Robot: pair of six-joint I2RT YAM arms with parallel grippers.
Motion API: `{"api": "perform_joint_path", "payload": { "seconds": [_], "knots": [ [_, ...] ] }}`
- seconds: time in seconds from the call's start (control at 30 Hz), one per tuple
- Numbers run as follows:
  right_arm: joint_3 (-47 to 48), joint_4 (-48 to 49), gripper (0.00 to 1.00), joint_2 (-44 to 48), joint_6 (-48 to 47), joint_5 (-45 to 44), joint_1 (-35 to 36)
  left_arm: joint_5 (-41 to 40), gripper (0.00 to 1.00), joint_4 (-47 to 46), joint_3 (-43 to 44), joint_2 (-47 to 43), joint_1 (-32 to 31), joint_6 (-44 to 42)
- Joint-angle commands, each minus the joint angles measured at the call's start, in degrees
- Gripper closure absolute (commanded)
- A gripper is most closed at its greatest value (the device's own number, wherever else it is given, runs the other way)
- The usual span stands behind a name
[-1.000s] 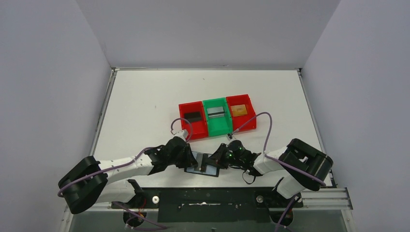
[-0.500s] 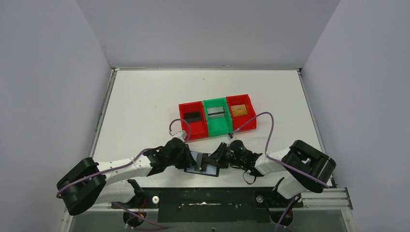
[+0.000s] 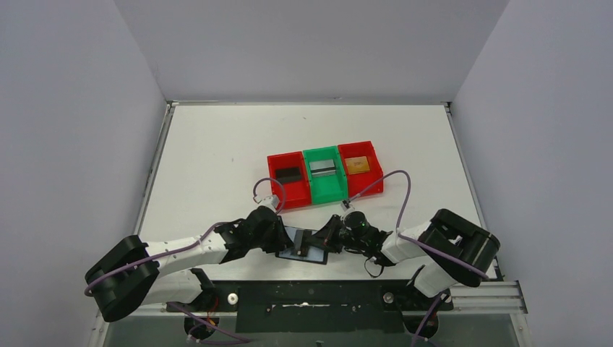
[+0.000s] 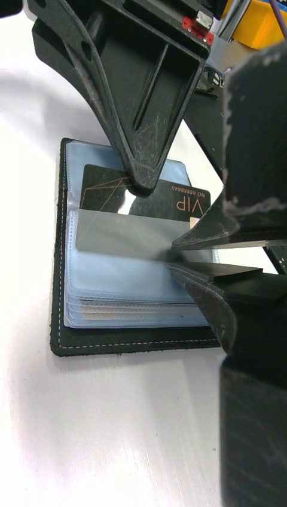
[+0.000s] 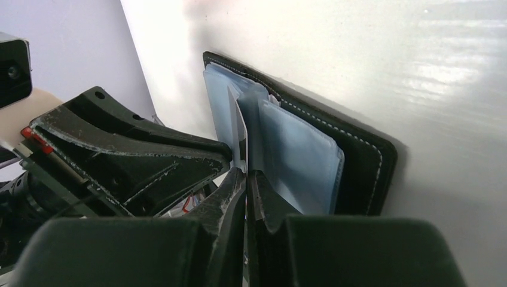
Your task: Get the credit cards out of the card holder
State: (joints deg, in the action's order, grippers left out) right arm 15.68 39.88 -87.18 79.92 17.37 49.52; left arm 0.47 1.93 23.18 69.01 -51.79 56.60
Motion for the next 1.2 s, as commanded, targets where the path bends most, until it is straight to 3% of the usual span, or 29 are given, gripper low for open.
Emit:
{"api": "perform_joint_path", "payload": {
  "seconds": [0.0, 0.43, 0.6, 0.87, 1.0, 1.17],
  "knots": [
    [-2.05, -0.55, 1.00, 4.26, -0.10, -2.45, -0.25, -1.53, 0.85, 4.46, -1.41, 0.09, -0.52, -0.44],
    [0.25, -20.22, 1.00, 22.78, -7.26, -10.35, -0.33, -3.19, 0.84, 7.42, -0.24, -6.41, -0.66, -0.02],
    [0.61, -24.51, 1.00, 30.49, -10.00, -14.49, -0.16, -5.96, 0.76, 9.38, 2.10, -10.80, -1.23, 0.17],
    [0.84, -25.66, 1.00, 39.21, -16.20, -19.85, 1.16, -14.95, 0.62, 23.34, 7.32, -18.86, -0.23, -2.94],
    [4.77, -29.63, 1.00, 41.54, -23.88, -23.82, 1.84, -18.07, 0.50, 30.74, 11.12, -23.15, 4.18, -6.13],
    [13.23, -34.07, 1.00, 40.95, -35.80, -27.88, 2.42, -12.62, 0.35, 33.86, 15.75, -26.93, 16.25, -13.80]
  ]
}}
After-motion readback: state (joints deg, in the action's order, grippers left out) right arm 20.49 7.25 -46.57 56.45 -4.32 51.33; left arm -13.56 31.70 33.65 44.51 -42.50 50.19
